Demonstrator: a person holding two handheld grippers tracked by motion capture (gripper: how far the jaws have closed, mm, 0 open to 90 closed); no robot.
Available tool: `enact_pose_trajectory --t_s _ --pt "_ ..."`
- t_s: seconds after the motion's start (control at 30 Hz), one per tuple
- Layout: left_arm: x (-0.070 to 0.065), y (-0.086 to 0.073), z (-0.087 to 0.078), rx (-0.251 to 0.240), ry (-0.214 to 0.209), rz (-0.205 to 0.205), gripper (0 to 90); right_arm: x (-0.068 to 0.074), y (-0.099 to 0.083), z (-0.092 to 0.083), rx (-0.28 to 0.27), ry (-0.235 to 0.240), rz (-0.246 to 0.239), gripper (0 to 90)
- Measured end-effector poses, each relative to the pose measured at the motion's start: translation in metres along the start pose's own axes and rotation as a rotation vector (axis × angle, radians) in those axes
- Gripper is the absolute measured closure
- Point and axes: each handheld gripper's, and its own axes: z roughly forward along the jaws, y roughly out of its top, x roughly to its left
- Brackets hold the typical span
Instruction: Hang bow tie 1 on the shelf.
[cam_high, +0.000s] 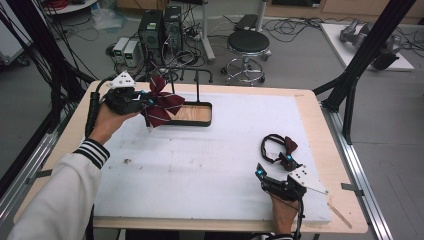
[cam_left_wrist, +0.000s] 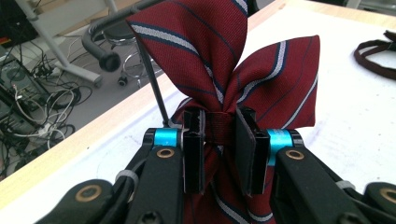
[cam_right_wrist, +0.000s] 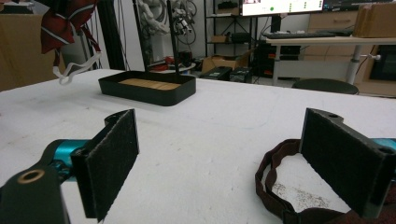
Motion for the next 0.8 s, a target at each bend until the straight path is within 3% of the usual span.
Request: enact_pose_trajectory --t_s 0.33,0.8 --pt "0.004 0.017 0.000 -0.025 -0.010 0.012 74.3 0.000 0.000 0.000 -0.001 0.000 -0.002 11.1" --pt "0.019 0.030 0.004 -0.071 -0.005 -0.020 74.4 0.001 0.000 0.000 -0.001 0.000 -0.007 11.0"
